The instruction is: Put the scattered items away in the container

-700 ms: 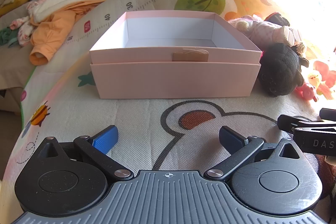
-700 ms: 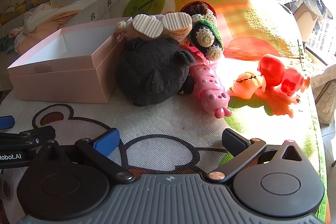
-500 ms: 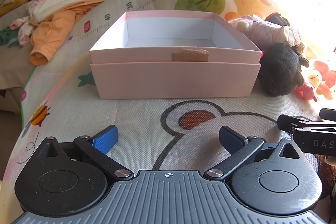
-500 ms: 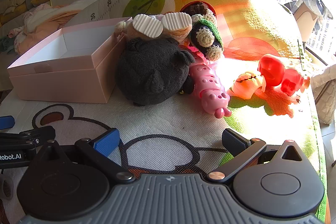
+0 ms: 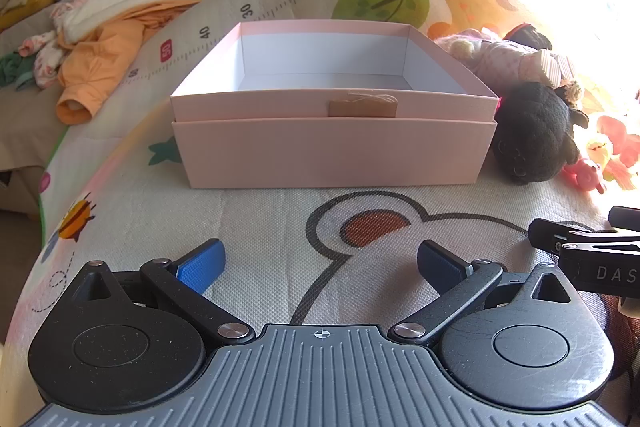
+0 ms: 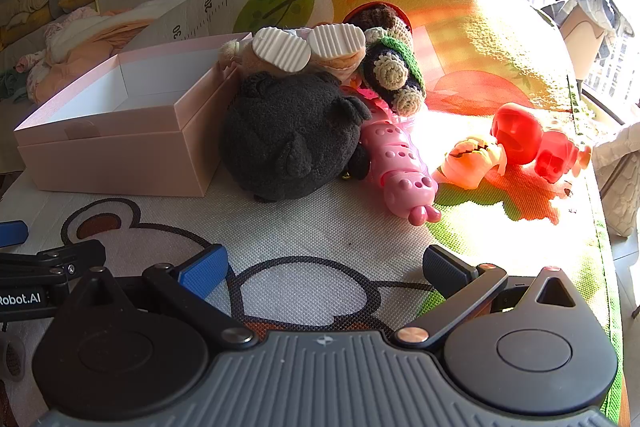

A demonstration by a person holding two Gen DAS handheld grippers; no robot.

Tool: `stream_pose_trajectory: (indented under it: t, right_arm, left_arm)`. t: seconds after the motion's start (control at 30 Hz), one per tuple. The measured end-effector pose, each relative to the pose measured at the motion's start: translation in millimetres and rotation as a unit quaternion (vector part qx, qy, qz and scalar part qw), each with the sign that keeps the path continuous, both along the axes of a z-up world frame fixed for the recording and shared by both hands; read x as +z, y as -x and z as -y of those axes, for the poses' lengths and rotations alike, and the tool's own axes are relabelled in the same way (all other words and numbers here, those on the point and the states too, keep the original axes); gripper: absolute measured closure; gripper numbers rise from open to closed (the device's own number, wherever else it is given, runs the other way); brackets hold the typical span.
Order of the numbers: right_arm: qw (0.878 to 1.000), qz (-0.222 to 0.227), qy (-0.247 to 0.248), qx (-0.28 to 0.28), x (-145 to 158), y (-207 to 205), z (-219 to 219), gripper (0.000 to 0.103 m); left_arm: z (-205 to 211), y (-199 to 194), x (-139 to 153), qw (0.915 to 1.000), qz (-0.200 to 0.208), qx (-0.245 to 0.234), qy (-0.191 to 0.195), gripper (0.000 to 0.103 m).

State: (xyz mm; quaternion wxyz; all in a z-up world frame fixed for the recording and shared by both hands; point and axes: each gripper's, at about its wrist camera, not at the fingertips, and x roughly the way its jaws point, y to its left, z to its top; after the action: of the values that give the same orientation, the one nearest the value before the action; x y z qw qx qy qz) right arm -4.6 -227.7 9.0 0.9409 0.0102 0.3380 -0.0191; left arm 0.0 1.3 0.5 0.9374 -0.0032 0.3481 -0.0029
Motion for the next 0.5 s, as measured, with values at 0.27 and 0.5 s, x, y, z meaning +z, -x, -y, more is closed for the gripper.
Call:
stream_pose_trajectory:
  t: [0.27, 0.5]
  right_arm:
    - [1.0, 0.0, 0.0, 0.0, 0.5, 1.4, -0.4, 0.0]
    - [1.0, 0.0, 0.0, 0.0, 0.3, 0.6, -0.2, 0.0]
  left_arm:
    - [-0.3, -0.1, 0.1, 1.0, 0.0, 0.0, 0.0, 0.0]
    - [0.1, 0.0, 0.0, 1.0, 0.0, -0.001, 0.0, 0.0]
